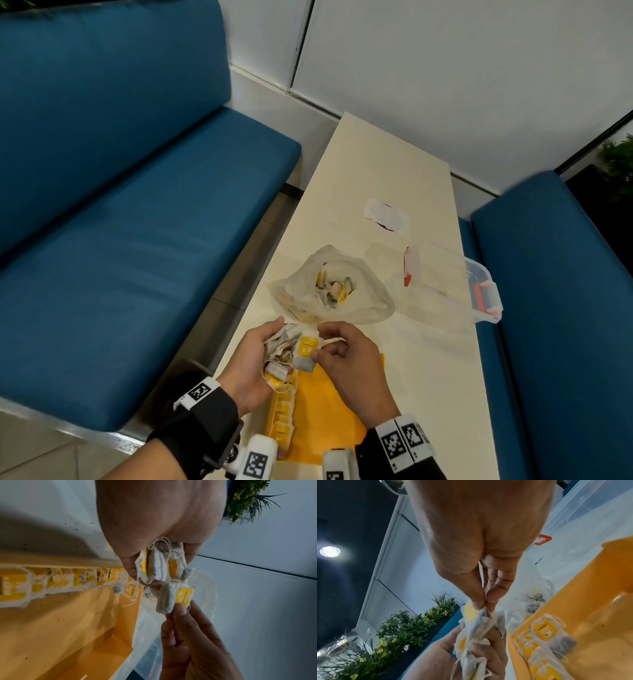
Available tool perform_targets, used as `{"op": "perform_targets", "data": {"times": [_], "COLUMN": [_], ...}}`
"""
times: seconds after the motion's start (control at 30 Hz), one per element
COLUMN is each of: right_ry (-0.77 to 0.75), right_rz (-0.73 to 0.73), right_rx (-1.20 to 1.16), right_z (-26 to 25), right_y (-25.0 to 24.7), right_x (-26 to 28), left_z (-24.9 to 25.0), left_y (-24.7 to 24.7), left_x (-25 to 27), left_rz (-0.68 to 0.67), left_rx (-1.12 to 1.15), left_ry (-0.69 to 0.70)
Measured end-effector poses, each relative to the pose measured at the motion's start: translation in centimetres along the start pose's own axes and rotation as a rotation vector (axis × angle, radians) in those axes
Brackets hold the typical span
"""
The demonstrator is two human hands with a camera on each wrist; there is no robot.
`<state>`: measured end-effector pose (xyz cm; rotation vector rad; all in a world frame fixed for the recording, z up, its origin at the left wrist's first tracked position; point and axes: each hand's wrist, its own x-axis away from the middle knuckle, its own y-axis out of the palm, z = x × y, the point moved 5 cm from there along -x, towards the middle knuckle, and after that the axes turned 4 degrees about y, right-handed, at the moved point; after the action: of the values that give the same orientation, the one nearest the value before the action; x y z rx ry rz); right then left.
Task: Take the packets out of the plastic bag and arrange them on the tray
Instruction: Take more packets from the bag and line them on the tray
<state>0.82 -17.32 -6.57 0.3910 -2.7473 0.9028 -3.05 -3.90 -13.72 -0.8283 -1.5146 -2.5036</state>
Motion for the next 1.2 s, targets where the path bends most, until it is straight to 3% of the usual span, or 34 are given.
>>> {"op": "perform_targets", "data": {"times": [0.37, 0.7, 0.9, 1.2], "right_ry": [0.044, -0.004, 0.115, 0.301], "right_rz": [-0.078, -0.11, -0.086, -0.175], "right_rx": [0.084, -0.043, -0.036, -0.185], "right_z": [0.3, 0.6, 4.0, 8.6], "right_y": [0.0, -0.3, -1.4, 1.9], "right_x": [0.3, 1.1, -0.5, -3.6], "left_z": [1.2, 2.2, 3.4, 3.4], "left_y": [-0.3, -0.8, -1.2, -0.1], "left_x": [0.8, 0.7, 1.5, 2.7], "left_rz": [0.143, 0.165, 0.226, 0.229], "left_rx": [-0.04, -0.02, -0.023, -0.035], "left_ry": [0.017, 0.055, 0.073, 0.056]}}
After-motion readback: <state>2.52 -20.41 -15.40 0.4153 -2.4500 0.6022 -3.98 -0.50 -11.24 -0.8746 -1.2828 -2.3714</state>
